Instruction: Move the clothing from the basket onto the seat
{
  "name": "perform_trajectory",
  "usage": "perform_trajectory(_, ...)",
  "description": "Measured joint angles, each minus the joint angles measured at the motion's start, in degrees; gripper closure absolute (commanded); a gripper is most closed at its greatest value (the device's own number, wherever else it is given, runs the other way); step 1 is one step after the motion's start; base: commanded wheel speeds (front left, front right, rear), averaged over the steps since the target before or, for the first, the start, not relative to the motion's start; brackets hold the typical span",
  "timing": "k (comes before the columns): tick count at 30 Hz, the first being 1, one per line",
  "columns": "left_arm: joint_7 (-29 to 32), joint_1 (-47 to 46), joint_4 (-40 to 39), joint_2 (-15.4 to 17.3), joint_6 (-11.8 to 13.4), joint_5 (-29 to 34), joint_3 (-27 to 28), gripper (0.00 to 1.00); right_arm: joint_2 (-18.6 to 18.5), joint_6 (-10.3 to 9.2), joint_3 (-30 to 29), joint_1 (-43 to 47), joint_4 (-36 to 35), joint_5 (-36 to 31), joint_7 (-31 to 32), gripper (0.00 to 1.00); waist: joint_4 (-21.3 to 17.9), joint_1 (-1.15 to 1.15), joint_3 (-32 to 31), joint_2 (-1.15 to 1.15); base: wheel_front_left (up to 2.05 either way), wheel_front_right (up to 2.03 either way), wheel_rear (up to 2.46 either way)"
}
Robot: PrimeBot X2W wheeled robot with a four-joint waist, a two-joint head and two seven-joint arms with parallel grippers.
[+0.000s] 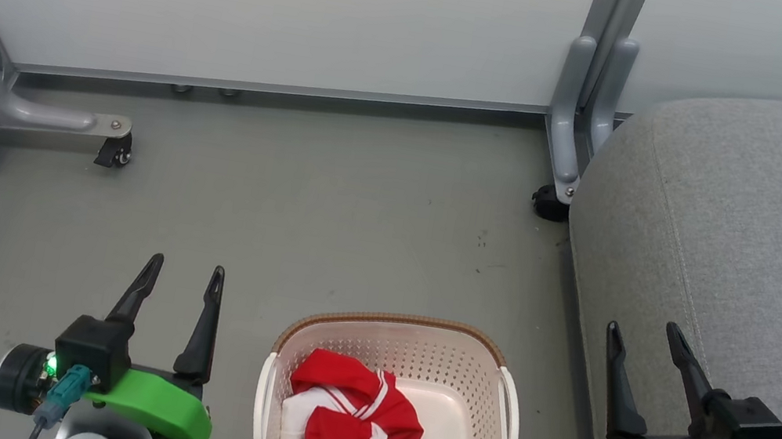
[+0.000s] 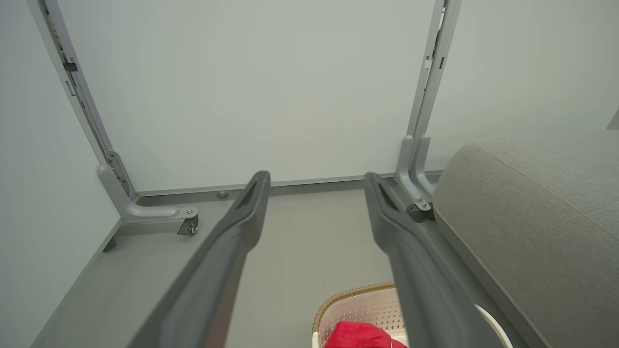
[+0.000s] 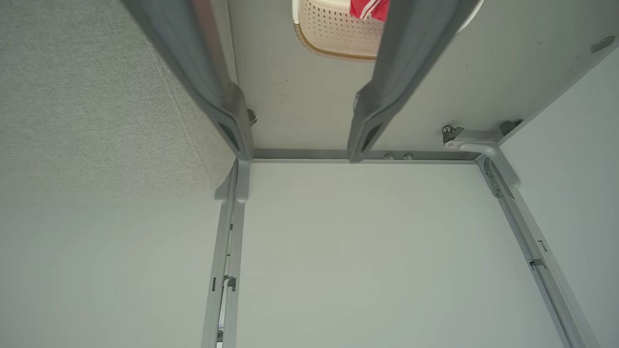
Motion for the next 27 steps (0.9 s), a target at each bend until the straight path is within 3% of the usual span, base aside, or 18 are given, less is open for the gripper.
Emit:
perform_trajectory(21, -1.0, -0.1, 0.9, -0.6, -0.1, 3.8, 0.9, 0.0, 0.3, 0.0, -0.5, 0.3, -1.8, -3.3, -0.7, 0.0, 0.4, 0.0, 1.6, 0.0, 0.0, 0.0, 0.0)
perform_trajectory(27, -1.1, -4.6, 4.2, -0.7, 0.9, 6.3, -2.7, 0.0, 0.1, 0.0, -1.0, -2.3, -4.7, -3.1, -0.7, 0.0, 0.3, 0.0, 4.9, 0.0, 0.0, 0.0, 0.0)
